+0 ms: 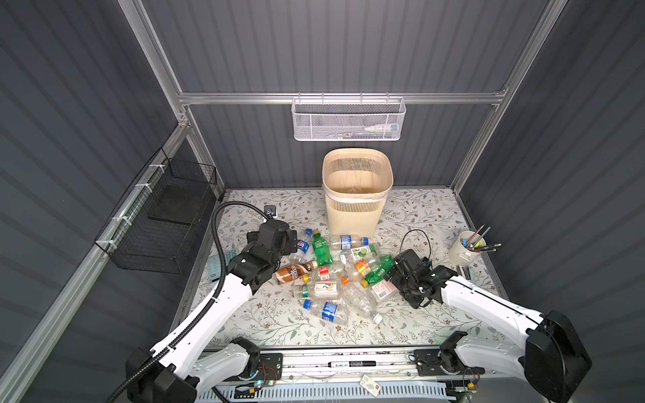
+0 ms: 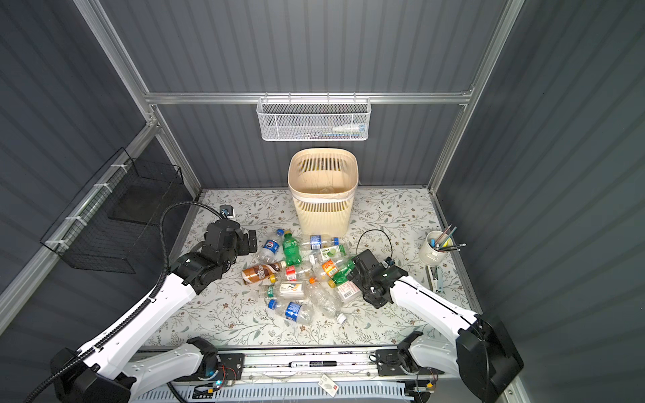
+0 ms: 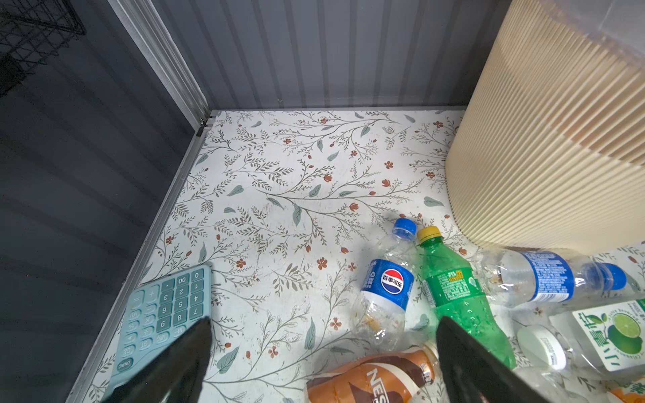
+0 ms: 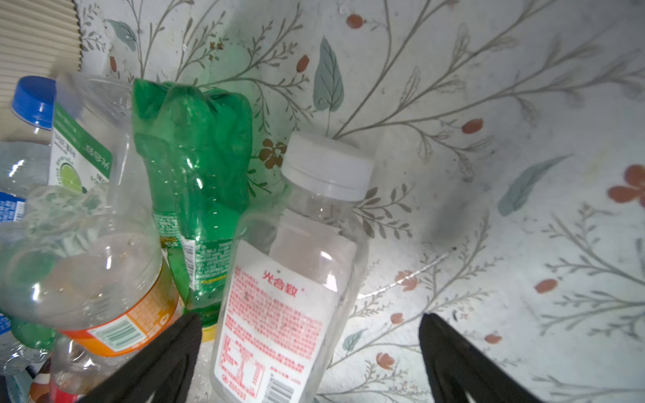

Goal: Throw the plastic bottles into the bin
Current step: 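Grasp the clear bottle with white cap and pink label using the right gripper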

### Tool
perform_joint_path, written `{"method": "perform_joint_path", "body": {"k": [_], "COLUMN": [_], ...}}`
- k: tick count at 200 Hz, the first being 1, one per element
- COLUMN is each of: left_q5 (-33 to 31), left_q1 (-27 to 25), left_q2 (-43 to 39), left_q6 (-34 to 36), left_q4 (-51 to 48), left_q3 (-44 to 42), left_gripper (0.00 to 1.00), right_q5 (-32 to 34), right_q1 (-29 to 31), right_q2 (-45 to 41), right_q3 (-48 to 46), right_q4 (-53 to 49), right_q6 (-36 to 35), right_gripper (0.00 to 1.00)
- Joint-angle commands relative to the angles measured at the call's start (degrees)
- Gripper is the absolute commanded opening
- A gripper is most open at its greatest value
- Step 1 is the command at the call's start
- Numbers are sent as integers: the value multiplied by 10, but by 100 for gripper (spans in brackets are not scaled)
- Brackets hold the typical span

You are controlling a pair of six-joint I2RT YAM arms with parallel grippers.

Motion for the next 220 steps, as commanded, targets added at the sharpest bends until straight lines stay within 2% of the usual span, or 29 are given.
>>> {"method": "perform_joint_path", "body": {"k": [1,67,90,113,145,220], "left_q5": [-10,-11,-12,-12,-13,-9], "left_q1": [1,1,1,2,2,1], "left_q2": [-15,-28,-32,-37,-40,-45], "left_q6": [1,1,1,1,0,-4], "left_q4": [-13,-15,-17,-18,-20,-15], "left_q3": [-11,-26,-30,-34,-38,-49], "left_gripper": [100,100,100,100,100,100], "right_q5": [7,4,12,14,23,34], "right_q1": [3,3,0,-11,-33,-114], "right_q2": [15,63,69,67,50,-40], "right_q3": [14,22,15,2,-20,-73], "right_q4": [6,8,11,12,6,-44], "right_q6": [8,1,-1,-4,-19,-66], "right_gripper": [98,93,86,85,74,76]}}
